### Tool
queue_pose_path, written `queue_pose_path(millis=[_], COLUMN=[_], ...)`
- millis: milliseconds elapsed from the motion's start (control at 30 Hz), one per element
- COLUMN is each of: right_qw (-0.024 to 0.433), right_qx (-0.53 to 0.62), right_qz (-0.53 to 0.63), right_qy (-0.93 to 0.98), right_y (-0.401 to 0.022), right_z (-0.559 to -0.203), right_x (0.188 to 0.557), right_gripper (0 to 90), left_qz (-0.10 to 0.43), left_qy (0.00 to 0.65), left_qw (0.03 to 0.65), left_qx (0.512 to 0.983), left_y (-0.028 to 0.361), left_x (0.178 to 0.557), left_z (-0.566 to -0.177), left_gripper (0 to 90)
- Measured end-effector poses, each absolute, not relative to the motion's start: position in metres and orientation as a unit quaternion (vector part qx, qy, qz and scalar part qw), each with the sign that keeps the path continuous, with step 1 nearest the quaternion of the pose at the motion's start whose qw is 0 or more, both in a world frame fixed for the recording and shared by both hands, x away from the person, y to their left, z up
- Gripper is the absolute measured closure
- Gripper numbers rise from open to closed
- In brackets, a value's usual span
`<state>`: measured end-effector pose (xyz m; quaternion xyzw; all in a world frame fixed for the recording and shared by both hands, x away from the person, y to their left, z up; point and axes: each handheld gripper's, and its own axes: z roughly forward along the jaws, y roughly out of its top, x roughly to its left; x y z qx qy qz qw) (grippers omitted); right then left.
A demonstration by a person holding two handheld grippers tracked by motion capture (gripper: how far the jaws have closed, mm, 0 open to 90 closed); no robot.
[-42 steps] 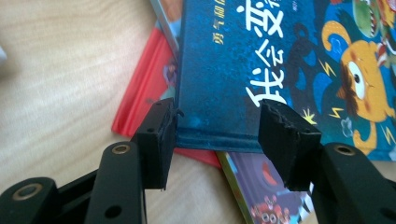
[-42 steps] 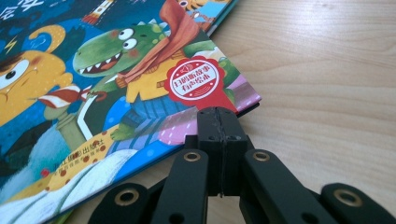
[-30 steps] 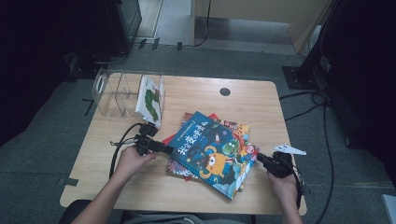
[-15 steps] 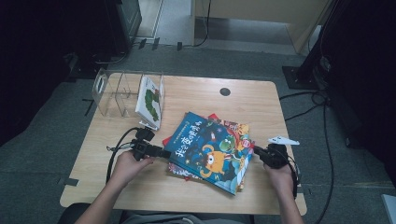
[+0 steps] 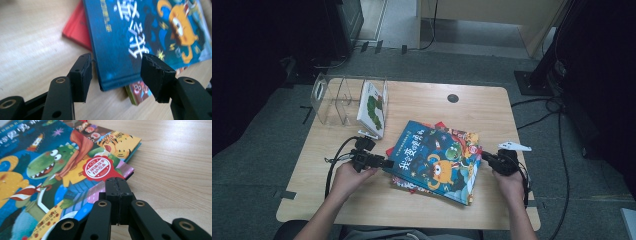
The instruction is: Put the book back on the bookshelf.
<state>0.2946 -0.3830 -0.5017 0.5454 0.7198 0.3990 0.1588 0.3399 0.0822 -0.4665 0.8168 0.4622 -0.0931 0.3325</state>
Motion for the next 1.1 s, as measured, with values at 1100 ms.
queue_pose_path(millis=[1100], right_qw=[0.140], right_qx=[0.520], right_qz=[0.392], right_qy=[0.746], right_y=[-0.372], right_z=[-0.501], right_x=[0.264], right_gripper=[89.5], left_qz=[-0.112], left_qy=[0.458], left_qw=[0.322], left_qx=[0.821], left_y=[0.063], left_x=[0.399], left_z=[-0.478], left_gripper=[40.0])
